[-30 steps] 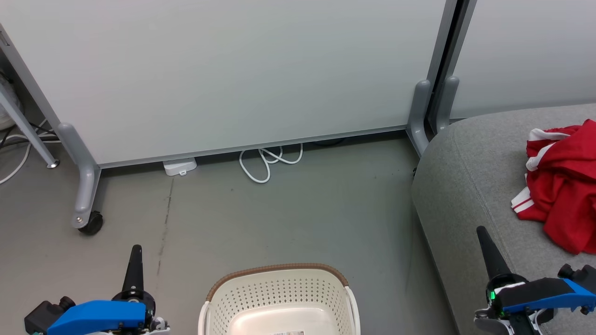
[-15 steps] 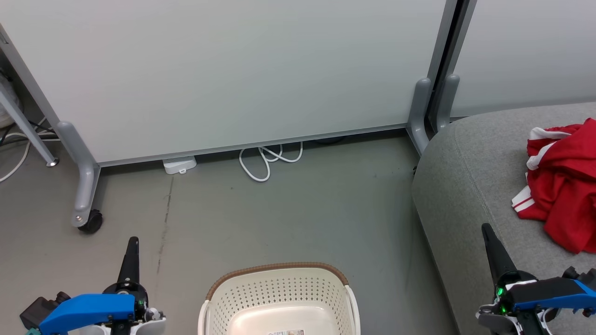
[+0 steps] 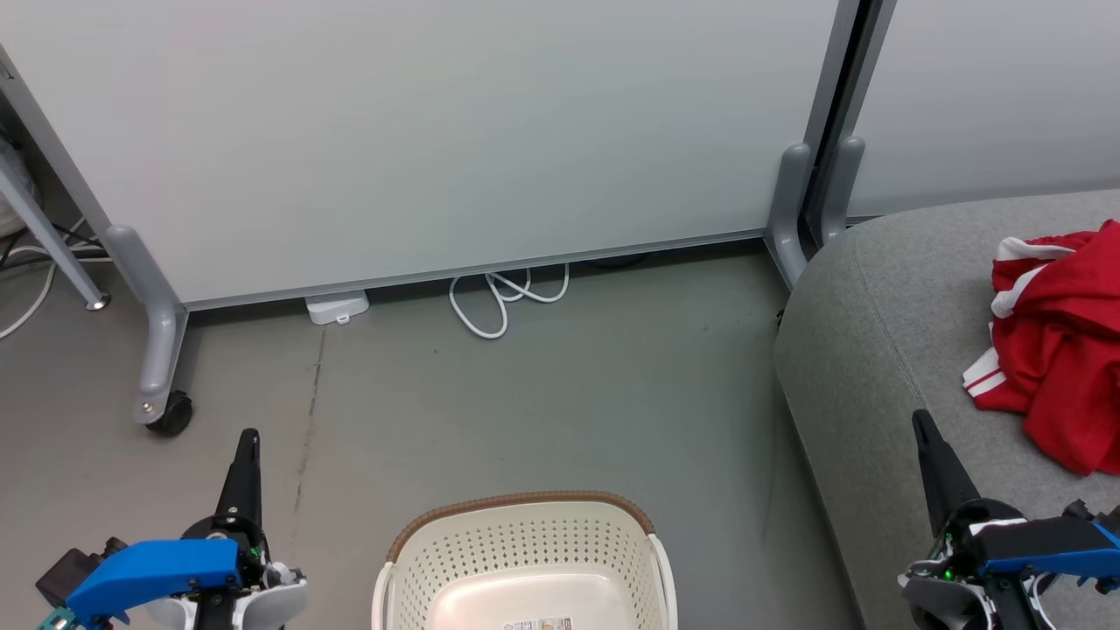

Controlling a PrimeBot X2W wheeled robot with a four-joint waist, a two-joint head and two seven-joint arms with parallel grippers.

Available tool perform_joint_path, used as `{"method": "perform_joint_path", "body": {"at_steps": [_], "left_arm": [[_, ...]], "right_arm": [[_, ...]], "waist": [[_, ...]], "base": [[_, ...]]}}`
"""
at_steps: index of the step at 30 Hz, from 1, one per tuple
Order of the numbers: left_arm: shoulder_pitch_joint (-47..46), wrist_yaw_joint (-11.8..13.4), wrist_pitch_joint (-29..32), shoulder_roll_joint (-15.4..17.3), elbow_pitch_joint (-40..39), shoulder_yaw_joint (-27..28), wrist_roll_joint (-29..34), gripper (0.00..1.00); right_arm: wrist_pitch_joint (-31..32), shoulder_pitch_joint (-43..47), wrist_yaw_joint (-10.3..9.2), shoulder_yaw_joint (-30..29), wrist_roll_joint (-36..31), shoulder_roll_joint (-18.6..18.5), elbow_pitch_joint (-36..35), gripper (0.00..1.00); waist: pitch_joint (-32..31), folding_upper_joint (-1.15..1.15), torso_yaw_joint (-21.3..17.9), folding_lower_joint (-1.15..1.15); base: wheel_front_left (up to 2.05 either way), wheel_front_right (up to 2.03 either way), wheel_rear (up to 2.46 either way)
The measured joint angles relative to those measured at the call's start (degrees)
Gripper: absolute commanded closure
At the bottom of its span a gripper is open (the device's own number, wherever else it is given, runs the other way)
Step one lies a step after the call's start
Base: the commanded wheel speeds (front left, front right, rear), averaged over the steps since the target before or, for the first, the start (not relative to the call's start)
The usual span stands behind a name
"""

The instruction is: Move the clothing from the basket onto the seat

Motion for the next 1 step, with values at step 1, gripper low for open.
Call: {"method": "perform_joint_path", "body": {"at_steps": [1], "left_arm": [[-0.11, 0.0, 0.07, 0.0, -0.01, 0.04, -0.41, 1.0]], "right_arm": [[0.02, -0.07, 0.0, -0.05, 0.47, 0.0, -0.02, 1.0]], "waist": [[0.02, 0.0, 0.0, 0.0]], "base": [[0.0, 0.0, 0.0]]}}
